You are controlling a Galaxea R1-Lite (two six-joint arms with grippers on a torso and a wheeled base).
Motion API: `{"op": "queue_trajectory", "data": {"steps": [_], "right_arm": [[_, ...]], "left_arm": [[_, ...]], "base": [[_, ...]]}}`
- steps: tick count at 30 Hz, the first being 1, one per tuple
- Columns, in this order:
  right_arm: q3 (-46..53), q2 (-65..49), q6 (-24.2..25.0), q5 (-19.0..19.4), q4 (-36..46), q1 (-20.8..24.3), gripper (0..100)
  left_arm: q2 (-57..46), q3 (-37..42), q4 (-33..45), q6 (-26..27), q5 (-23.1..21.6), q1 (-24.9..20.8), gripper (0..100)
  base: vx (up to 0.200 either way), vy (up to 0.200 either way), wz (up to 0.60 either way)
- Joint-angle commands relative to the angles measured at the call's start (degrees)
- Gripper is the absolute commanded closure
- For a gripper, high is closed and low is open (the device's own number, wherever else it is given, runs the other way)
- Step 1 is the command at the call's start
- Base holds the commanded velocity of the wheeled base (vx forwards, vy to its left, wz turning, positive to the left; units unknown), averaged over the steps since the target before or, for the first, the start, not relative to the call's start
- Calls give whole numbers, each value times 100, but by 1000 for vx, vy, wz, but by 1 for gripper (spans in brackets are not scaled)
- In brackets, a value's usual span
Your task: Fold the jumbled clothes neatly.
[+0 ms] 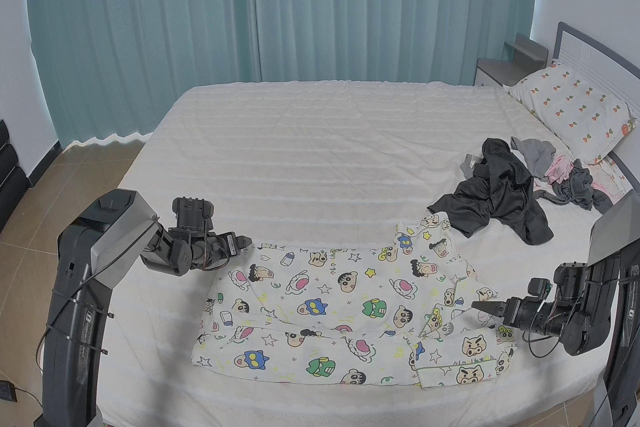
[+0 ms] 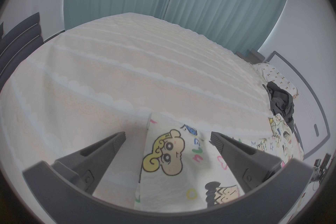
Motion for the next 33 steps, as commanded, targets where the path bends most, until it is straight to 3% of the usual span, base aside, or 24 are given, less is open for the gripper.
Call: {"op": "queue_trajectory", "data": {"steps": [1,9,10,16,20,24,27,31,33], "right_arm": [[-6,5,1,1,-58,2,0],[3,5,1,1,-58,10,0],[3,-4,1,1,-58,19,0],[-59,-74,27,-78,-58,-25,0],[-235,-294,238,-623,-58,10,0],[-947,-320,616,-1388,-14,388,0],[-1509,-320,590,-1572,188,459,0],[-3021,-180,598,-1608,1928,705,0],[-3487,-4,607,-1608,2280,757,0]], "left_arm": [[-19,159,-3,100,-105,-12,0],[-37,63,313,171,-263,-100,0],[-28,1,366,179,-254,-117,100],[-1,-43,348,188,-175,-240,100],[-142,1,331,127,203,-240,100],[-379,265,260,-102,431,-231,100],[-494,467,111,-137,458,-231,100],[-502,590,-232,-128,554,-284,100],[-502,590,-249,-137,625,-319,100]], "base": [[0,0,0],[0,0,0],[0,0,0],[0,0,0],[0,0,0],[0,0,0],[0,0,0],[0,0,0],[0,0,0]]}}
